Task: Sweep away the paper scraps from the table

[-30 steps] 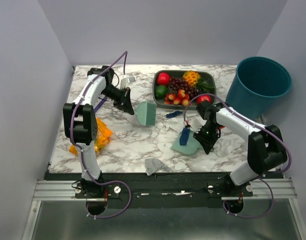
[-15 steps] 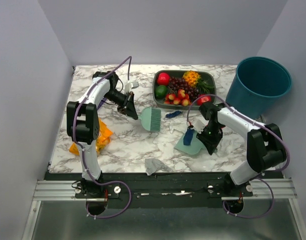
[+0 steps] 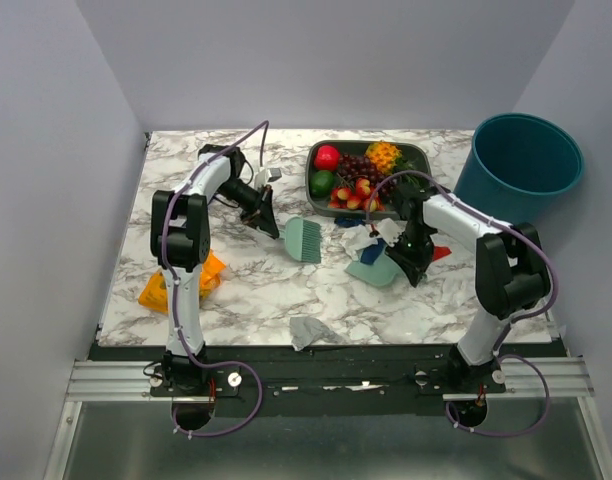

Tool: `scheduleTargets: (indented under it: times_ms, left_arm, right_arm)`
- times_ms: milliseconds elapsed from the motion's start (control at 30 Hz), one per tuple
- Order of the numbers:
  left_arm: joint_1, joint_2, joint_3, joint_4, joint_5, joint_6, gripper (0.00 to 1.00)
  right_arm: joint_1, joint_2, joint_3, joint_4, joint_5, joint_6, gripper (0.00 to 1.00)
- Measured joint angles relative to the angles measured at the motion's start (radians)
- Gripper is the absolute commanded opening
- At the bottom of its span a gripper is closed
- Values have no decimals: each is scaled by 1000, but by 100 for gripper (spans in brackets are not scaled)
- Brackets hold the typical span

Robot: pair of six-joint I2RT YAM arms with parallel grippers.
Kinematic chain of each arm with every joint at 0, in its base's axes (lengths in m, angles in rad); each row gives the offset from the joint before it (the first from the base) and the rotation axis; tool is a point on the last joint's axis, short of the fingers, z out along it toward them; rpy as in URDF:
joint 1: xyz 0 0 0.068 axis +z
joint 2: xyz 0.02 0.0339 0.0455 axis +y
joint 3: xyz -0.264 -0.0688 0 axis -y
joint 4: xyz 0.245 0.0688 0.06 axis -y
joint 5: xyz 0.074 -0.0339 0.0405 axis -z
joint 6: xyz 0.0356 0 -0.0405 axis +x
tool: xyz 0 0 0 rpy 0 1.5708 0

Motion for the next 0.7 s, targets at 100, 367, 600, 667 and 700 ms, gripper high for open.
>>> scheduleTargets:
  times_ms: [100, 367, 600, 667, 700]
  left_arm:
    - [-21, 26, 24, 0, 0, -5, 0]
    - [-144, 68, 84, 1, 8, -11, 0]
    - [-207, 70, 118, 1, 12, -11, 0]
    - [-212, 69, 118, 1, 8, -11, 0]
    - [-213, 69, 118, 1, 0, -11, 0]
  right_arm:
    - [0, 43, 45, 6, 6, -2, 1]
    - [0, 127, 168, 14, 13, -8, 1]
    - [11, 142, 177, 12, 7, -8, 1]
    - [11, 143, 171, 19, -7, -8, 1]
    - [11, 143, 164, 29, -16, -8, 0]
